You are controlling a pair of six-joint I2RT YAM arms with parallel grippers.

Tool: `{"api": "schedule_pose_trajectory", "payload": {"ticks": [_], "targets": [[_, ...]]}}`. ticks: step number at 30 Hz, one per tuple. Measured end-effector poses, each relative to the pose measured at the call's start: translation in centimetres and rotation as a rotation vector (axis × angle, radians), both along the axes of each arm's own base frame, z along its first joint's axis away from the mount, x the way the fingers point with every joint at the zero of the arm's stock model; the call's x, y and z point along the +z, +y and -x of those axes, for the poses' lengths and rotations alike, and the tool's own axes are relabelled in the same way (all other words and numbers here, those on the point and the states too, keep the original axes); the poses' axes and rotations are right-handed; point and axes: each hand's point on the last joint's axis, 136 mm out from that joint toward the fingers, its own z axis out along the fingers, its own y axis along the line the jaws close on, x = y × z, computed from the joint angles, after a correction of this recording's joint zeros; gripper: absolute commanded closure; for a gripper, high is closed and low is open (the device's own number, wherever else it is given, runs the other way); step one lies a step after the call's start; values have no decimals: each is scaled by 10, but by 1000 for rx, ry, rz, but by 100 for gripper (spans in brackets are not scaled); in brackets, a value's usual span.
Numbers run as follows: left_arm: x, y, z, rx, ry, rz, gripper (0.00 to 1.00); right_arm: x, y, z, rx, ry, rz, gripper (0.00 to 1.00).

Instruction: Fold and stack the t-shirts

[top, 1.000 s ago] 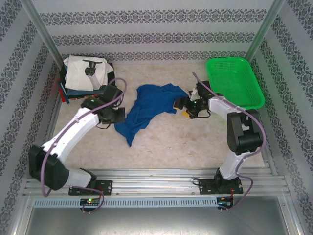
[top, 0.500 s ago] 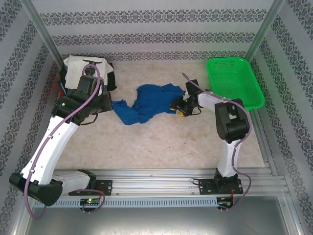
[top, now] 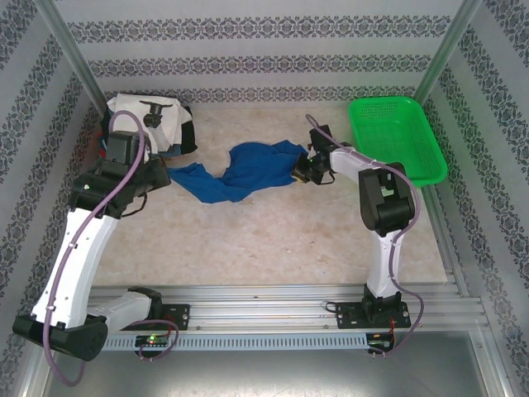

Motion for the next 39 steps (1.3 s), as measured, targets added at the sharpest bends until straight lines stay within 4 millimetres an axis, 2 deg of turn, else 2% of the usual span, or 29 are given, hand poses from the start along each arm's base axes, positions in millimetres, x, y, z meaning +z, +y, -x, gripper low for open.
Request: {"api": "schedule_pose_trajectory", "payload": {"ticks": [3,7,9,12,15,25,28,34,36,39], "targets": [[16,19,-5,44,-38,-13,100,59,-26,-20,-50,-102,-60,100],[50,37,-16,71,-117,-40,100,170,-86,-50,-139,-325,-142,100],[65,44,-22,79,-156,-52,100,218,-117,-52,-180,-427,-161,100],[78,54,-28,92,-196,-61,100,258,-149,-41,-221,-506,-186,100],[85,60,-31,98,-228,-65,100,271,-158,-34,-224,-515,-228,100],[99,55,-32,48,-303,-57,100,268,-147,-18,-187,-435,-335,100],[108,51,-23,29,-346,-57,100,275,-141,-9,-164,-432,-360,100],[144,35,3,-27,-524,-16,100,305,-132,17,-104,-435,-378,100],[143,31,11,-38,-552,4,100,313,-134,22,-93,-444,-352,100],[130,27,21,-48,-547,29,100,322,-135,28,-87,-447,-316,100]]}}
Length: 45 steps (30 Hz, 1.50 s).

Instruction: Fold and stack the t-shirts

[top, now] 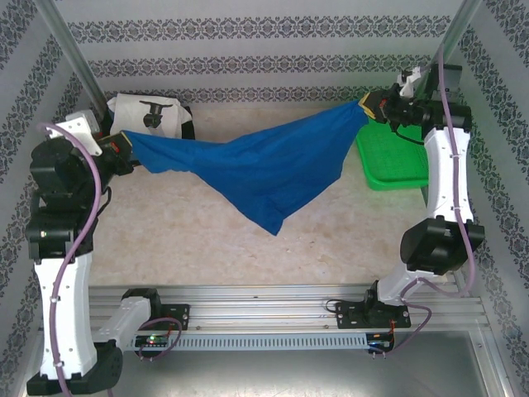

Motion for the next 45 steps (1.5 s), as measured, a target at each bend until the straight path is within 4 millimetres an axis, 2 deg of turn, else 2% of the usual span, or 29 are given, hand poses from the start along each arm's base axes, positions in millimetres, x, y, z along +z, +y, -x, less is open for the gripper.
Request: {"api": "schedule_pose_trajectory", "payload": {"ticks": [2,4,7,8,9,10,12,13,15,17,19,20,21,23,26,28,30,32,34,37,40,45], "targets": [[-9,-2,3,-7,14,14,100,3,0,-3,2,7,28,100],[-20,-4,5,-15,33,37,100,2,2,-16,12,19,67,100],[-45,-6,8,-12,76,71,100,-16,17,-54,52,36,135,96],[-57,-5,8,-5,101,82,100,-28,27,-68,74,50,141,90],[-69,-4,9,6,125,90,100,-41,39,-84,93,62,146,75],[-79,-2,9,17,145,96,100,-55,50,-98,112,68,150,66],[-98,3,8,49,187,103,100,-90,78,-130,148,72,146,60],[-106,5,7,64,205,105,100,-108,90,-142,157,84,143,54],[-121,11,4,99,242,104,100,-145,112,-155,172,124,145,45],[-132,17,0,135,274,100,100,-164,133,-150,203,154,183,42],[-140,23,-6,167,302,93,100,-166,152,-131,258,157,241,40],[-142,24,-8,174,309,91,100,-163,159,-117,287,159,266,39],[-145,26,-12,181,315,90,100,-158,168,-92,327,167,294,36],[-148,27,-20,186,322,92,100,-140,184,-32,404,158,325,35],[-150,28,-32,184,316,98,100,-113,210,76,535,105,316,35],[-151,27,-39,176,313,101,100,-114,231,132,645,76,308,36],[-152,25,-44,165,312,105,100,-138,252,167,743,87,313,35],[-153,23,-49,154,314,109,100,-181,271,187,827,141,357,35],[-154,21,-53,141,312,114,100,-235,288,201,905,215,432,36],[-154,20,-56,132,308,116,100,-290,306,219,995,268,524,36],[-154,19,-58,124,306,116,100,-315,320,231,1065,256,603,38],[-153,18,-58,120,304,115,100,-322,338,229,1100,172,693,39]]}}
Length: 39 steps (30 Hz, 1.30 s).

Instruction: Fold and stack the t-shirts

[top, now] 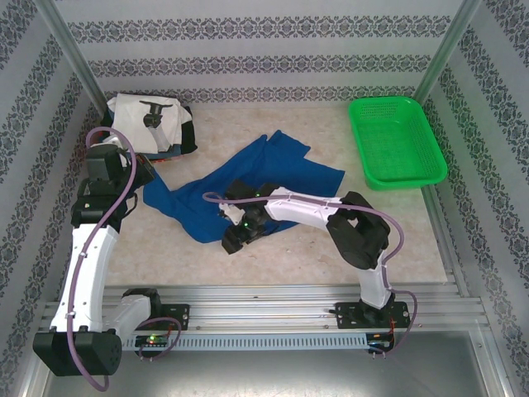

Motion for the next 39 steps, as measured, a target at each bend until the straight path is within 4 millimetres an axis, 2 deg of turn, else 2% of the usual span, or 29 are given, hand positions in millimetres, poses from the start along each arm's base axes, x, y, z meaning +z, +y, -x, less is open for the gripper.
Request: {"api": "schedule_pose_trajectory", "payload": {"ticks": [9,16,20,23,28,34,36,39], "targets": [[-1,0,5,-1,-6,-4,100,-22,0,-28,-8,-123,101,40],[4,0,9,-2,-24,-17,100,-30,10,-19,33,-144,125,41],[1,2,11,1,-19,-30,100,-32,11,-15,44,-150,135,45],[-3,3,12,6,-11,-36,100,-35,11,-17,42,-166,155,52],[-4,4,14,10,-12,-39,100,-39,9,-30,22,-211,195,81],[-1,5,16,15,-21,-51,100,-38,7,-38,5,-244,212,100],[0,6,17,20,-25,-61,100,-37,2,-39,-6,-252,216,100],[1,8,18,24,-28,-70,100,-32,-23,-39,-26,-258,260,100]]}}
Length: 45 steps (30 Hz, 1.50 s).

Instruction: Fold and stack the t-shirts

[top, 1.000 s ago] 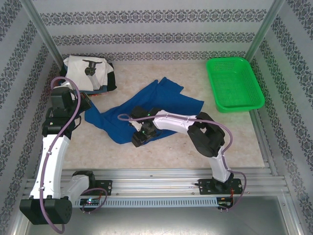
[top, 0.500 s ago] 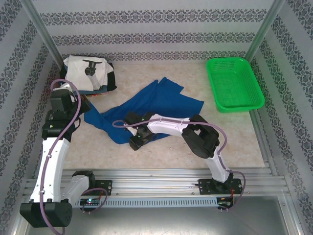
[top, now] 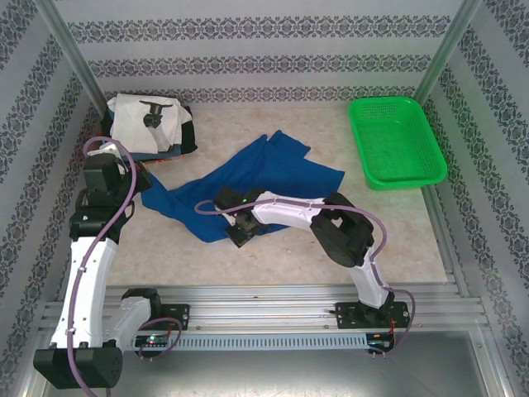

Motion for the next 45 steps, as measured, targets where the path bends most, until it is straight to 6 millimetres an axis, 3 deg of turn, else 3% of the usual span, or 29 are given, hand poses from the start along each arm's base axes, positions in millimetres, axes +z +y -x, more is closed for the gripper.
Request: {"api": "schedule_pose_trajectory", "payload": {"ticks": [3,6,8,11,14,20,22,29,33,39,45], "targets": [[-1,1,0,7,6,-3,100,23,-29,-3,-28,-25,23,100],[6,4,-2,19,11,-9,100,81,-56,-11,-57,-108,-33,100],[20,6,-7,25,-7,-13,100,131,-78,-18,-87,-189,-103,100],[49,9,-16,37,-56,-20,100,199,-121,-28,-160,-315,-202,100],[81,12,-25,45,-110,-28,100,249,-173,-33,-262,-416,-263,100],[151,14,-39,49,-233,-47,100,335,-270,-47,-511,-582,-361,100],[176,14,-38,47,-282,-53,100,366,-292,-51,-571,-663,-382,100],[267,6,-5,22,-493,-59,100,468,-325,-41,-673,-890,-554,100],[307,-5,13,-30,-592,-53,100,523,-335,-39,-711,-1004,-682,100],[344,-18,10,-106,-669,-38,100,559,-348,-57,-768,-1041,-854,100],[334,-26,-39,-171,-624,42,100,563,-345,-97,-757,-965,-974,100]]}}
